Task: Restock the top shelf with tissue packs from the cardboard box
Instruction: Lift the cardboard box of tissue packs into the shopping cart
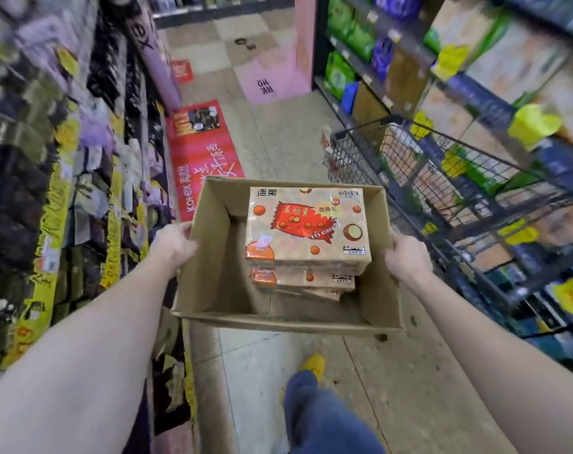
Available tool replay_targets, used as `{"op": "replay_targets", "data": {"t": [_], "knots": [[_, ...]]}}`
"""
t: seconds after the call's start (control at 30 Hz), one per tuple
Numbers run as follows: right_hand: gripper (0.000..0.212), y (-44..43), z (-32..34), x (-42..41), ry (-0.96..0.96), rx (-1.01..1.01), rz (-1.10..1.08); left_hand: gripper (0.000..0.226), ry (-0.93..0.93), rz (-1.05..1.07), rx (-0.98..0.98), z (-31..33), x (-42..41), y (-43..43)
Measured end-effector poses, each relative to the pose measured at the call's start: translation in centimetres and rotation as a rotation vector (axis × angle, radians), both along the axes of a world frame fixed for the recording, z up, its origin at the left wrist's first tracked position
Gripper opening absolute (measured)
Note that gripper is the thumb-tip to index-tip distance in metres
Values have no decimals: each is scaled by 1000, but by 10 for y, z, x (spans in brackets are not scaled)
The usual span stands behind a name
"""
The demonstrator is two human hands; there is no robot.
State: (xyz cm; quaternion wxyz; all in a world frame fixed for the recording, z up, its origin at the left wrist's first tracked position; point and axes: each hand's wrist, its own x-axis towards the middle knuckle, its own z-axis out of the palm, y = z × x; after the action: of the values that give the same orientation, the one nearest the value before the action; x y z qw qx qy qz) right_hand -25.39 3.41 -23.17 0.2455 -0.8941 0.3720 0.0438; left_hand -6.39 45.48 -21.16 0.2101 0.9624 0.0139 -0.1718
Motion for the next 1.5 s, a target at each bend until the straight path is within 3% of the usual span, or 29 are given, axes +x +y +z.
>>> {"op": "replay_targets", "data": {"t": [0.17, 0.57, 0.83, 0.97, 1.03, 1.33, 1.5], "knots": [[18, -39, 37, 76, -43, -3, 39, 47, -41, 4, -38, 31, 74, -40], [25, -115, 101, 220, -79, -39, 36, 41, -90, -90, -57, 103, 239, -116], [18, -143, 140, 288, -44, -112, -68, 57, -104, -261, -65, 140, 364, -171], [7, -150, 154, 303, -40, -115, -183, 37, -62, -379, -172, 155, 423, -212], [5, -156, 159, 306, -51, -118, -255, 37, -32, -420, -234, 164, 447, -236], [46, -165, 181, 278, -156, -109, -489, 45, 46, -667, -387, 171, 502, -347], [30, -181, 181, 248, -92, -91, -618, 44, 100, -794, -385, 161, 495, -405]]}}
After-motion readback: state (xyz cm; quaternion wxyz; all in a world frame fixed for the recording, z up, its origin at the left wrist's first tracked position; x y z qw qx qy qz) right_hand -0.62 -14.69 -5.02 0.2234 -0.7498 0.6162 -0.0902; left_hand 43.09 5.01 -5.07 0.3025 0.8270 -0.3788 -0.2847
